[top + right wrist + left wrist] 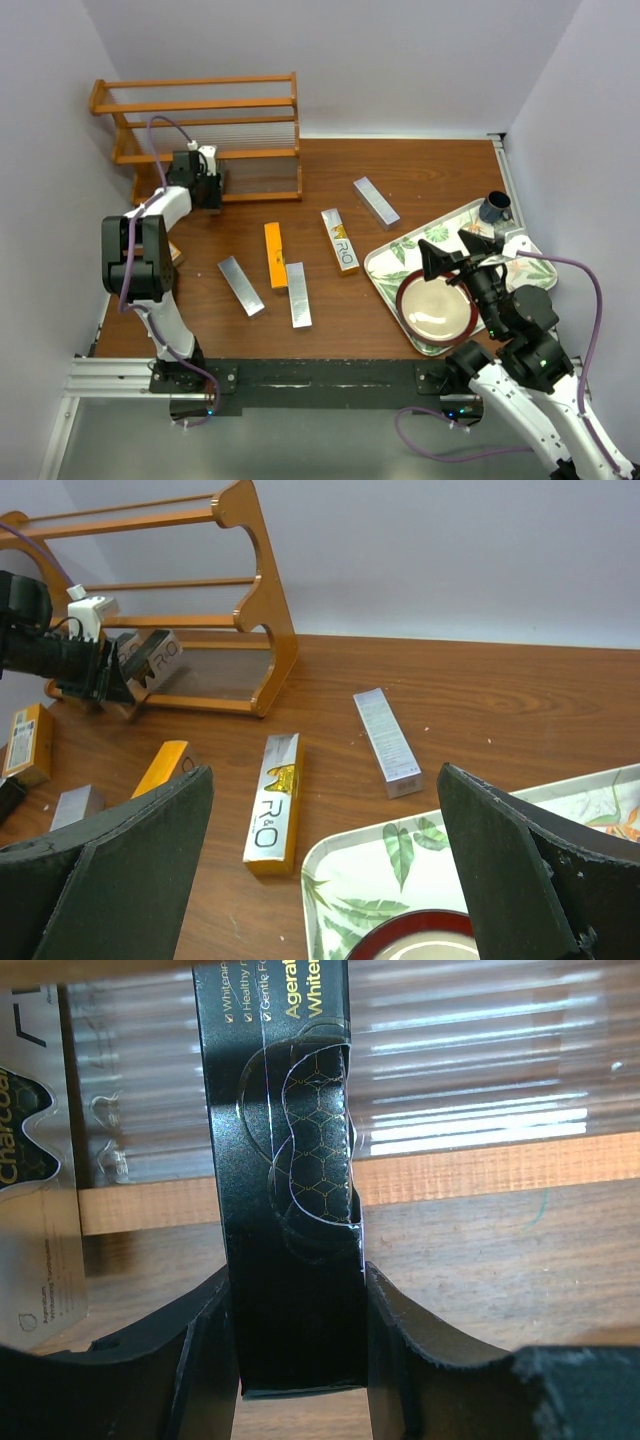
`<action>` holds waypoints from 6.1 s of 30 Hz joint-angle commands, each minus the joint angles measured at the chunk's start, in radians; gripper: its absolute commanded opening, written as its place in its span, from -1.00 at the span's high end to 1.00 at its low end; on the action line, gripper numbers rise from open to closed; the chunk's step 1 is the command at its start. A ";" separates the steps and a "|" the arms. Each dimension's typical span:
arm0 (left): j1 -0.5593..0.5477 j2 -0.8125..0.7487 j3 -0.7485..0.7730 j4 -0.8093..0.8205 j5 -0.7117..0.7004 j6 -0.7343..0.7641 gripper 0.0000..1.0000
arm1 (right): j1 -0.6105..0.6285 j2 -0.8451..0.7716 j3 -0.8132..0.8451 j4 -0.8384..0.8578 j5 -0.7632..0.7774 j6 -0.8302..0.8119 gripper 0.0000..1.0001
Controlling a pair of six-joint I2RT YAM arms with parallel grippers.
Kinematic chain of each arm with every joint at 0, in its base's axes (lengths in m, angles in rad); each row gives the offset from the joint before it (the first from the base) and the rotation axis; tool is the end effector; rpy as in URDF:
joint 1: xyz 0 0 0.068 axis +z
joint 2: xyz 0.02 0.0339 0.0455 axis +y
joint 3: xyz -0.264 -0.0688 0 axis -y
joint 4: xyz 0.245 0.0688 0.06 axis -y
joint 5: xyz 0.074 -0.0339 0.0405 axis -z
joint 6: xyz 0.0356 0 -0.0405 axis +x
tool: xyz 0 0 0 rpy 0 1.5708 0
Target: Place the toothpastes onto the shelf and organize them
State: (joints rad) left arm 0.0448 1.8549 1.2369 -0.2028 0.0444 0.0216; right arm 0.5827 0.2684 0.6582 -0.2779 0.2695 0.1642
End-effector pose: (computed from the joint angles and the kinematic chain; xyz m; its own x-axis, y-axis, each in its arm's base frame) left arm 0.4028 0.0165 0.1937 -0.7311 -0.0112 -0.6822 0.0013 0.9998 -0.0177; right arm 0.0694 0.0344 0.3442 0.0414 0.2160 -0.9755 -0.3206 0.9276 0.1918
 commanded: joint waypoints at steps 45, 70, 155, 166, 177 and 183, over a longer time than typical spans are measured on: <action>0.007 0.067 0.111 0.100 -0.018 0.023 -0.29 | 0.005 0.040 0.026 0.013 -0.026 0.005 -0.97; 0.003 -0.555 -0.252 -0.234 -0.236 -0.331 -1.00 | 0.005 0.000 0.024 0.025 -0.044 0.011 -0.97; -0.132 -0.195 -0.222 -0.195 -0.187 -0.483 0.10 | 0.005 0.064 0.026 0.026 -0.058 0.011 -0.97; -0.180 -0.377 -0.309 -0.296 -0.310 -0.537 -0.90 | 0.005 0.077 0.026 0.028 -0.067 0.008 -0.97; -0.255 -0.714 -0.516 -0.468 -0.321 -0.647 -0.90 | 0.006 0.092 0.026 0.031 -0.073 0.008 -0.97; -0.327 -0.790 -0.588 -0.455 -0.272 -0.715 -0.88 | 0.006 0.101 0.026 0.034 -0.081 0.008 -0.97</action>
State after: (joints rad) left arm -0.2401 1.1027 0.6743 -0.6559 -0.2588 -0.6174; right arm 0.5835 0.3534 0.6582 -0.2768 0.2131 0.1658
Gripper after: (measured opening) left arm 0.946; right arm 0.986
